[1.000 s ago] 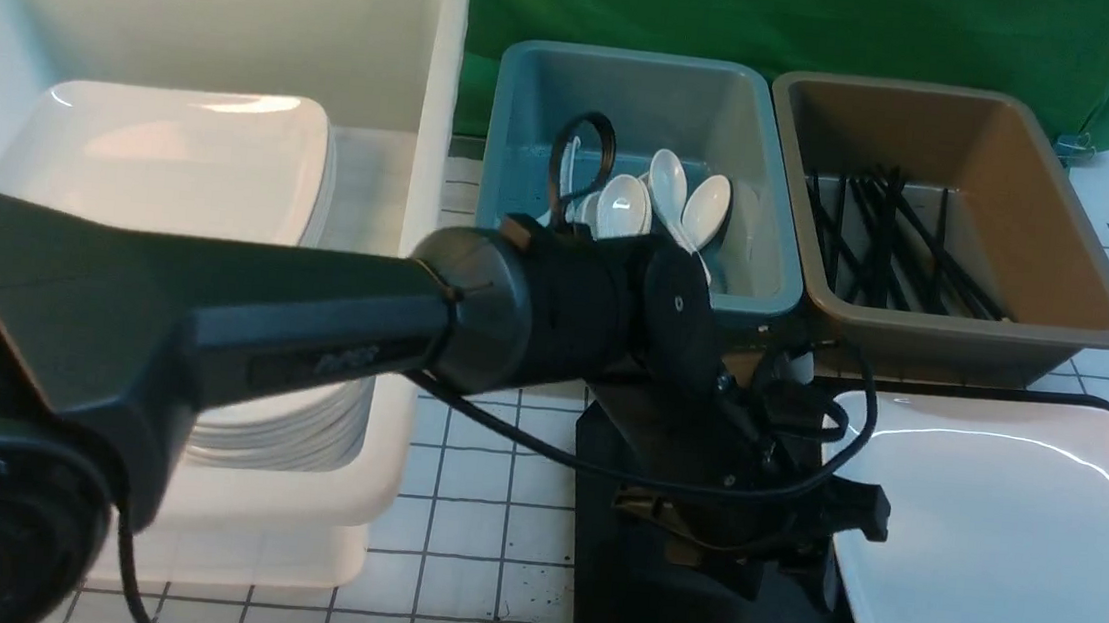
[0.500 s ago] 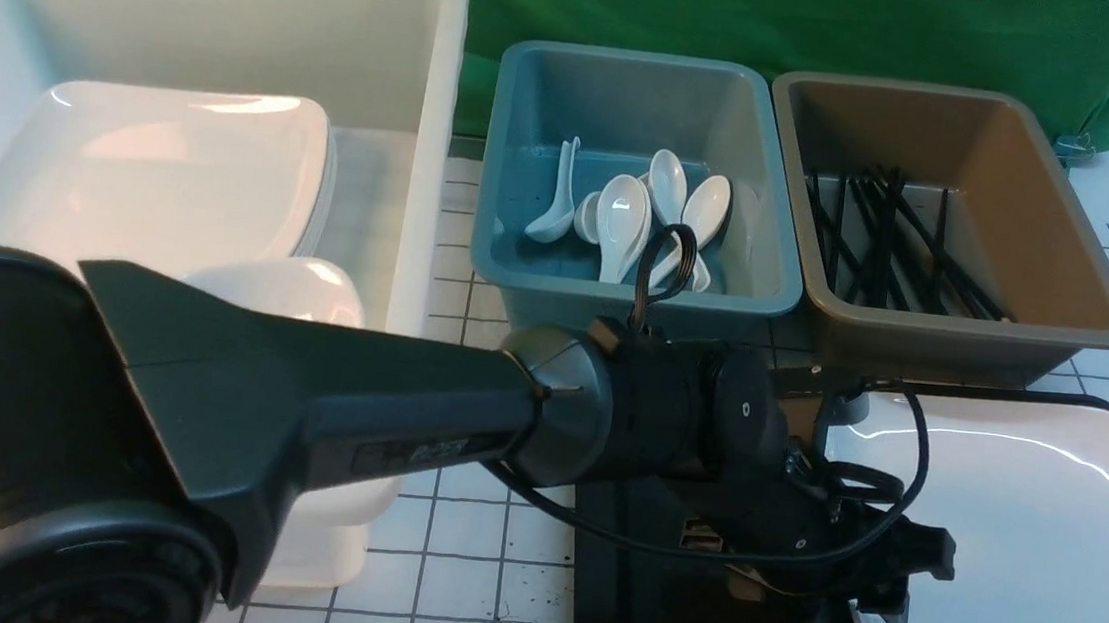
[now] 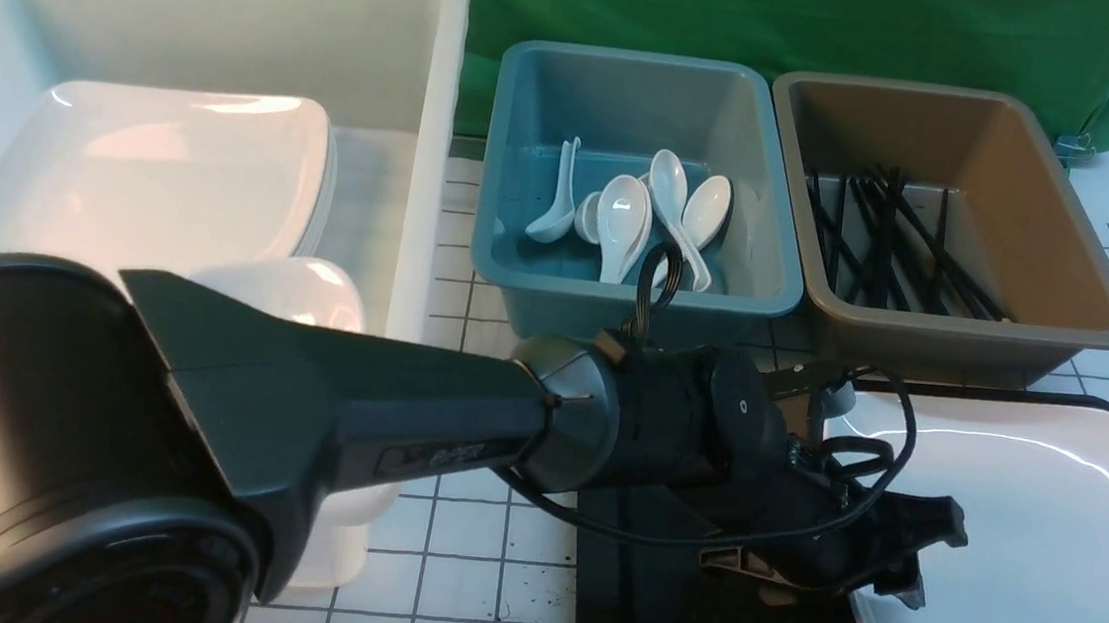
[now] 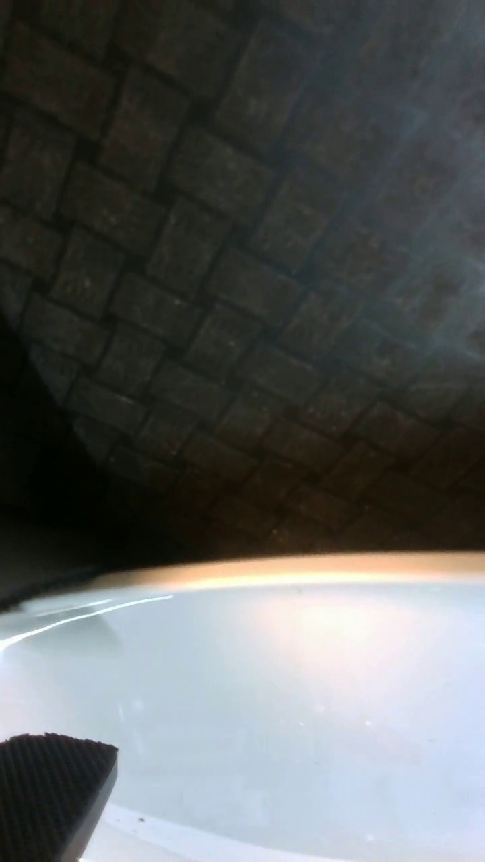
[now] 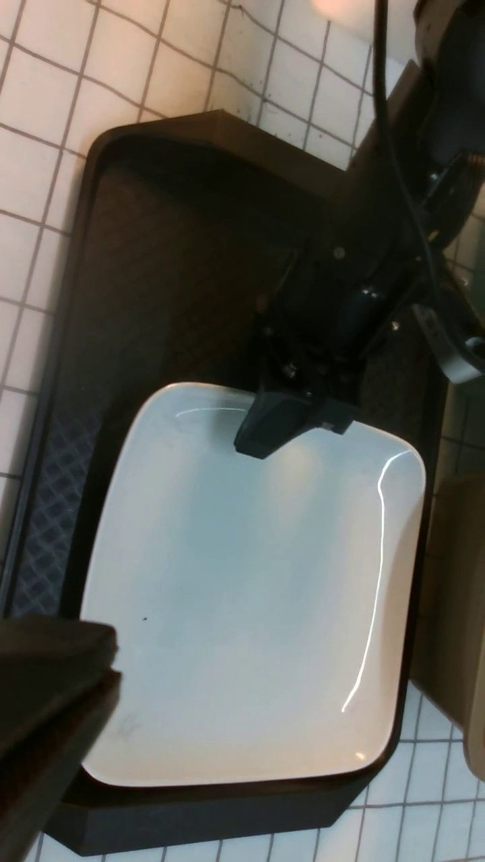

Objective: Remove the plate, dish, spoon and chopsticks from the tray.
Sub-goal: Use the left arm to grab a plate from the dinner plate

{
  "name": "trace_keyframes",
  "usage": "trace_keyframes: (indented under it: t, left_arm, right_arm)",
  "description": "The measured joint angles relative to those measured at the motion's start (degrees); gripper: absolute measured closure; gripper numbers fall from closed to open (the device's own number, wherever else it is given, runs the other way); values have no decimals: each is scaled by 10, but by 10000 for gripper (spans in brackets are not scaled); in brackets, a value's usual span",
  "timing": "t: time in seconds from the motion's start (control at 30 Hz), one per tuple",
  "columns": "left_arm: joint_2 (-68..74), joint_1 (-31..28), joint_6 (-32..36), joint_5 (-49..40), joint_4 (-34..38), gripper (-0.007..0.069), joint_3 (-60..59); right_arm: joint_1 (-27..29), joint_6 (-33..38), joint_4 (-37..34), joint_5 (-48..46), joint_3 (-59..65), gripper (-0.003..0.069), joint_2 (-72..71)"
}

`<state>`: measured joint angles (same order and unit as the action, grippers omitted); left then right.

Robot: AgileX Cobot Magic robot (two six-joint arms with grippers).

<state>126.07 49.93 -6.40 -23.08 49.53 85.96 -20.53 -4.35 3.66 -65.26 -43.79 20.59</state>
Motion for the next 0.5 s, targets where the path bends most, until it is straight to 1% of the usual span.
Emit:
trace_keyframes:
  t: [0.17,0.37,0.5]
  left_arm:
    - [2,0,20,6,20,260,0]
    - [6,0,75,18,77,261,0]
    - [6,0,92,21,89,261,0]
  right_arm:
    - [0,-5,0,0,0,620,0]
    - [0,-9,0,0,0,610,0]
    - [0,-13,0,0,0,608,0]
